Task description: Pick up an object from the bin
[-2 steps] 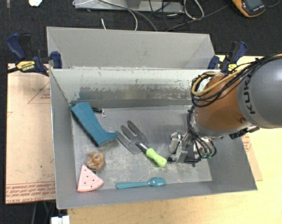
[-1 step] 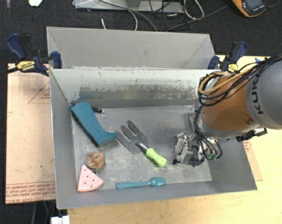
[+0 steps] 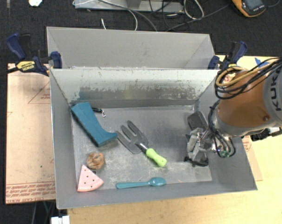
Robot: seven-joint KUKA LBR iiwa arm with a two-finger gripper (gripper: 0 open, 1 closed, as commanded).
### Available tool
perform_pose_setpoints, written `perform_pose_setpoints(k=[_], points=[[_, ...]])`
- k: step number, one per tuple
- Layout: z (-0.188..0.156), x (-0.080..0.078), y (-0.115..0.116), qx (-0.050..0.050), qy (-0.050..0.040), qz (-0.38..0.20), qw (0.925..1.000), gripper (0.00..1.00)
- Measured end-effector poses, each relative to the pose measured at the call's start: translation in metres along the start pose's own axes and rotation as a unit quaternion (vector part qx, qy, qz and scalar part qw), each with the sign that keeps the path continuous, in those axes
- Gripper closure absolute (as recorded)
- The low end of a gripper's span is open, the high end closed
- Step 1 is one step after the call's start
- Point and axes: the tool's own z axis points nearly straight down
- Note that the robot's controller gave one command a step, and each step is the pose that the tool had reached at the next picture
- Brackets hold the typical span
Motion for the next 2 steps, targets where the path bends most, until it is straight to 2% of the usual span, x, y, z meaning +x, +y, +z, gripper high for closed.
perform_pose_setpoints(k=[1, 2], points=[[0.012, -0.011, -0.013, -0.001, 0.0, 0.017, 0.9999, 1.0], [-0.043, -0.018, -0.028, 0.0, 0.0008, 0.009, 1.0, 1.0]])
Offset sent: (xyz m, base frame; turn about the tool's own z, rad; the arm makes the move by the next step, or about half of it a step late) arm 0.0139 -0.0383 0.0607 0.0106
